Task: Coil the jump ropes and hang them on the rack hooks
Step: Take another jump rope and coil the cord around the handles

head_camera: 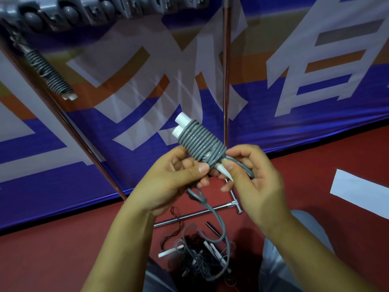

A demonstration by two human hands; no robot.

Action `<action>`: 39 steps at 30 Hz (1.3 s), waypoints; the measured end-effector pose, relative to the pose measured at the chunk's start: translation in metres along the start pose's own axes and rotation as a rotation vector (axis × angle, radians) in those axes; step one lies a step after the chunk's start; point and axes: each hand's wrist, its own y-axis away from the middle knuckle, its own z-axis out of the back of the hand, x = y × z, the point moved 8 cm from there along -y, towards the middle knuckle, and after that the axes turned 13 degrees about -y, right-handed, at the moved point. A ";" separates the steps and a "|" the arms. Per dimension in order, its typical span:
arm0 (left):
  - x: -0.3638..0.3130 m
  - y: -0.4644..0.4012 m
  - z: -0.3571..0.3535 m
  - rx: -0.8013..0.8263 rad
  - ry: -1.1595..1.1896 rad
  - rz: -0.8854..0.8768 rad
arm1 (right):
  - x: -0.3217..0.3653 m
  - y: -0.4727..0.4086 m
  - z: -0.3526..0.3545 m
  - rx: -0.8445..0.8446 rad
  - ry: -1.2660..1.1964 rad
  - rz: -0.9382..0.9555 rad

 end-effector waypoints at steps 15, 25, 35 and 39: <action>0.017 -0.005 -0.020 0.214 0.170 0.185 | 0.003 -0.011 0.002 -0.045 0.011 -0.024; 0.002 -0.002 0.009 -0.272 -0.195 -0.009 | -0.007 -0.010 0.007 -0.100 0.047 -0.110; 0.019 -0.008 -0.005 0.006 0.049 0.170 | 0.002 -0.015 0.001 -0.087 0.053 -0.047; 0.012 -0.006 0.002 -0.166 -0.299 0.180 | -0.002 -0.016 0.004 -0.098 0.070 -0.066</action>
